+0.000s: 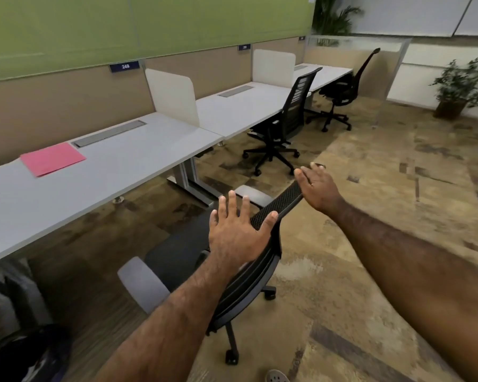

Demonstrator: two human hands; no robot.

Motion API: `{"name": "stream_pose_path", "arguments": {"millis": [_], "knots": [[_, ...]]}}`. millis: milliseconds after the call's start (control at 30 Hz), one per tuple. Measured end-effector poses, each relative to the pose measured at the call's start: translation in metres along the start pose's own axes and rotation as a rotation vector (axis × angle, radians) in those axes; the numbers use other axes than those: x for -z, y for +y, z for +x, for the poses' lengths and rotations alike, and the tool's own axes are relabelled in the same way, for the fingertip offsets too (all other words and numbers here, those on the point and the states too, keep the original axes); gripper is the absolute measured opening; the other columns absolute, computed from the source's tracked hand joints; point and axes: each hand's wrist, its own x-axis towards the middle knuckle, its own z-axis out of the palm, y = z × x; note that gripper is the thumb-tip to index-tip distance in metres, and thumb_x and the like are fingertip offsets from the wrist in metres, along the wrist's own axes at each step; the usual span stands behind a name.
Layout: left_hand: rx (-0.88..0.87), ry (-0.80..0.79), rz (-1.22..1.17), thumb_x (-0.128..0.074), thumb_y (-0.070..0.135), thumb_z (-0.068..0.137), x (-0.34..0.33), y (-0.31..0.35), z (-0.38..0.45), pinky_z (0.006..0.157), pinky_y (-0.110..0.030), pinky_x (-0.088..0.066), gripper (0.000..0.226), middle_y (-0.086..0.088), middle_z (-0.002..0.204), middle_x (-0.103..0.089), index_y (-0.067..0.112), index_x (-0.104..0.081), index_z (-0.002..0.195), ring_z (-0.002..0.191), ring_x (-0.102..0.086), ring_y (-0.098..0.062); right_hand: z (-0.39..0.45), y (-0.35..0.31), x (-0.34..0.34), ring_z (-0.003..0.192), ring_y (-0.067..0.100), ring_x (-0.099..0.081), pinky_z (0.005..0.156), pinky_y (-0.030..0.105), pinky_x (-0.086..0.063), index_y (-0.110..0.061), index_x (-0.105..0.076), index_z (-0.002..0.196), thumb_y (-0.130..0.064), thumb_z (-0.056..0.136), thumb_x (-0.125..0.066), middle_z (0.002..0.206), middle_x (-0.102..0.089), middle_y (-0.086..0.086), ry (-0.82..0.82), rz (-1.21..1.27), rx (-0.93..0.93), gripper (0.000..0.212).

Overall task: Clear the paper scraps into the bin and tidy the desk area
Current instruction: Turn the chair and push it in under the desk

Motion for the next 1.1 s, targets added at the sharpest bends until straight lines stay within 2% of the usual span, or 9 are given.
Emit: {"name": "stream_pose_path", "arguments": {"millis": [100, 200, 367, 467, 600, 767, 933, 1100], "knots": [[0.026, 0.035, 0.076, 0.006, 0.086, 0.074, 0.001, -0.018, -0.006, 0.116, -0.046, 0.012, 0.097, -0.003, 0.159, 0.021, 0.028, 0.003, 0.152, 0.144, 0.024, -0.021, 0.012, 0.013, 0.000, 0.147, 0.023, -0.013, 0.120, 0.038, -0.004, -0.012, -0.035, 0.146, -0.060, 0.096, -0.014, 0.157, -0.024, 0.015, -0.035, -0.011, -0.105, 0.073], [0.076, 0.068, 0.118, 0.008, 0.087, 0.072, 0.005, -0.038, -0.011, 0.116, -0.046, 0.015, 0.097, 0.000, 0.158, 0.024, 0.031, 0.005, 0.151, 0.143, 0.027, -0.019, 0.021, 0.018, -0.001, 0.147, 0.023, -0.012, 0.120, 0.037, -0.003, -0.008, -0.034, 0.146, -0.055, 0.099, -0.015, 0.157, -0.024, 0.016, -0.023, 0.081, -0.156, 0.069], [0.166, 0.073, 0.145, 0.010, 0.090, 0.068, 0.017, -0.072, -0.014, 0.114, -0.043, 0.018, 0.098, 0.004, 0.157, 0.025, 0.035, 0.005, 0.149, 0.142, 0.028, -0.017, 0.028, 0.000, -0.006, 0.144, 0.028, -0.021, 0.118, 0.036, -0.010, -0.006, -0.037, 0.144, -0.050, 0.101, -0.019, 0.154, -0.030, 0.017, 0.074, 0.301, -0.208, 0.064], [0.222, 0.085, 0.152, 0.010, 0.090, 0.068, 0.029, -0.100, -0.012, 0.114, -0.042, 0.018, 0.097, 0.006, 0.157, 0.024, 0.038, 0.004, 0.149, 0.143, 0.026, -0.016, 0.028, -0.021, -0.012, 0.142, 0.027, -0.029, 0.116, 0.035, -0.017, -0.011, -0.044, 0.141, -0.055, 0.100, -0.023, 0.151, -0.039, 0.013, 0.108, 0.350, -0.170, 0.063], [0.289, 0.032, 0.127, 0.010, 0.092, 0.065, 0.042, -0.130, -0.010, 0.114, -0.041, 0.018, 0.099, 0.008, 0.156, 0.024, 0.040, 0.004, 0.149, 0.143, 0.025, -0.015, 0.028, -0.036, -0.020, 0.140, 0.024, -0.034, 0.115, 0.035, -0.020, -0.018, -0.049, 0.138, -0.062, 0.096, -0.028, 0.149, -0.042, 0.009, 0.086, 0.293, -0.071, 0.064], [0.321, -0.140, 0.102, 0.014, 0.094, 0.060, 0.048, -0.163, -0.013, 0.115, -0.043, 0.015, 0.102, 0.010, 0.155, 0.025, 0.043, 0.005, 0.148, 0.144, 0.021, -0.016, 0.023, -0.055, -0.034, 0.138, 0.016, -0.035, 0.111, 0.027, -0.019, -0.019, -0.052, 0.136, -0.062, 0.095, -0.029, 0.147, -0.046, 0.003, 0.089, 0.371, 0.003, 0.063], [0.352, -0.177, 0.141, 0.017, 0.094, 0.057, 0.063, -0.194, -0.012, 0.116, -0.045, 0.012, 0.104, 0.008, 0.156, 0.025, 0.044, 0.005, 0.147, 0.145, 0.019, -0.016, 0.027, -0.073, -0.045, 0.141, 0.013, -0.030, 0.111, 0.023, -0.015, -0.016, -0.045, 0.140, -0.063, 0.095, -0.027, 0.150, -0.041, 0.004, 0.020, 0.456, 0.052, 0.068], [0.380, -0.150, 0.147, 0.017, 0.093, 0.058, 0.070, -0.212, -0.007, 0.116, -0.044, 0.013, 0.102, 0.008, 0.156, 0.025, 0.044, 0.005, 0.147, 0.144, 0.020, -0.016, 0.039, -0.089, -0.055, 0.143, 0.016, -0.026, 0.118, 0.031, -0.012, -0.013, -0.040, 0.143, -0.061, 0.096, -0.023, 0.153, -0.036, 0.008, -0.010, 0.383, 0.133, 0.069]]}}
